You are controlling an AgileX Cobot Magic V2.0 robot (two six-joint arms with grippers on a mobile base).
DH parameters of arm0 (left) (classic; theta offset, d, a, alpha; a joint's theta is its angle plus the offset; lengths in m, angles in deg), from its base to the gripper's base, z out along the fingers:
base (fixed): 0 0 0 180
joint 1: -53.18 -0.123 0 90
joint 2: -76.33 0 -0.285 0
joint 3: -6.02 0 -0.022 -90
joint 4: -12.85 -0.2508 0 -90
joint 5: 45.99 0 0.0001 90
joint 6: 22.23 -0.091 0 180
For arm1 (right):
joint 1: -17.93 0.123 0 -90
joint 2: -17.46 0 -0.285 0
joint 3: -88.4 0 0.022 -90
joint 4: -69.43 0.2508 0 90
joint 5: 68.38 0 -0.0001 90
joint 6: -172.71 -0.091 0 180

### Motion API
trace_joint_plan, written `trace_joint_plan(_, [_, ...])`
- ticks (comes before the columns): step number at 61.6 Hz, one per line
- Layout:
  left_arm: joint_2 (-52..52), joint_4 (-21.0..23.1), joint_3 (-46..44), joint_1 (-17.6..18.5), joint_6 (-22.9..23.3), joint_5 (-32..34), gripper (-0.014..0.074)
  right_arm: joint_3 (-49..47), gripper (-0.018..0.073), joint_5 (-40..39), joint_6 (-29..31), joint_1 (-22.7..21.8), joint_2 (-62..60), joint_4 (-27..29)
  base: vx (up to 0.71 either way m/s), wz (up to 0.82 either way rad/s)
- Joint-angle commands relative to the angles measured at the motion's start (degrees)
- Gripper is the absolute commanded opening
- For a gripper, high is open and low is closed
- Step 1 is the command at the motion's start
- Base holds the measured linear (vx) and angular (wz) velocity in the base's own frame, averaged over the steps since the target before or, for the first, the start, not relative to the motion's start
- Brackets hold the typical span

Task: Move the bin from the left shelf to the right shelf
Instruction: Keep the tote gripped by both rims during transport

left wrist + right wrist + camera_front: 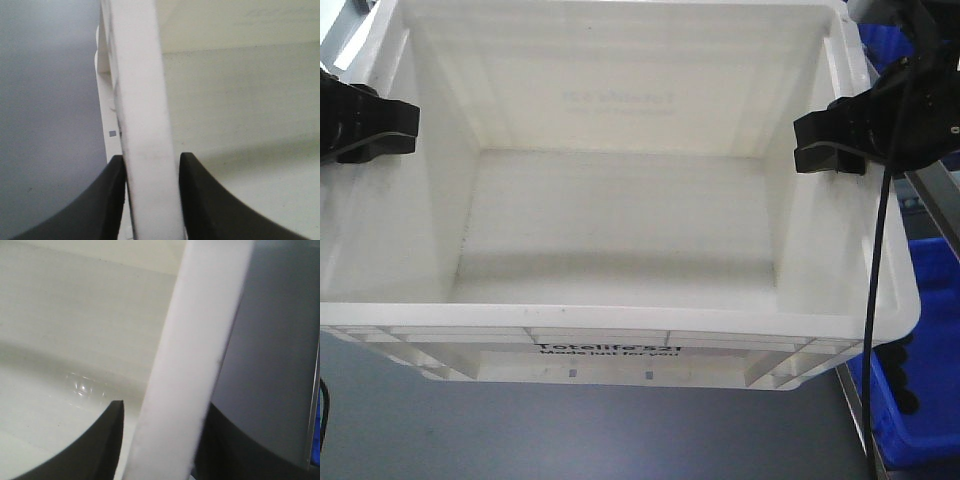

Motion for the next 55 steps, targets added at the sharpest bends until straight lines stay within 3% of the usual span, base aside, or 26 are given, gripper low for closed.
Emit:
trace_joint_plan(1, [-2.5,1.3,-2.0,0.3,-2.8,6.0,-0.0008,-2.1,-0.0004,-4.5,1.3,-0.4,-2.0,-1.7,0.46,0.2])
trace_joint_plan(55, [-2.5,1.3,-2.0,0.3,-2.8,6.0,-0.0008,-2.1,-0.0004,-4.5,1.3,-0.4,-2.0,-1.7,0.42,0.2])
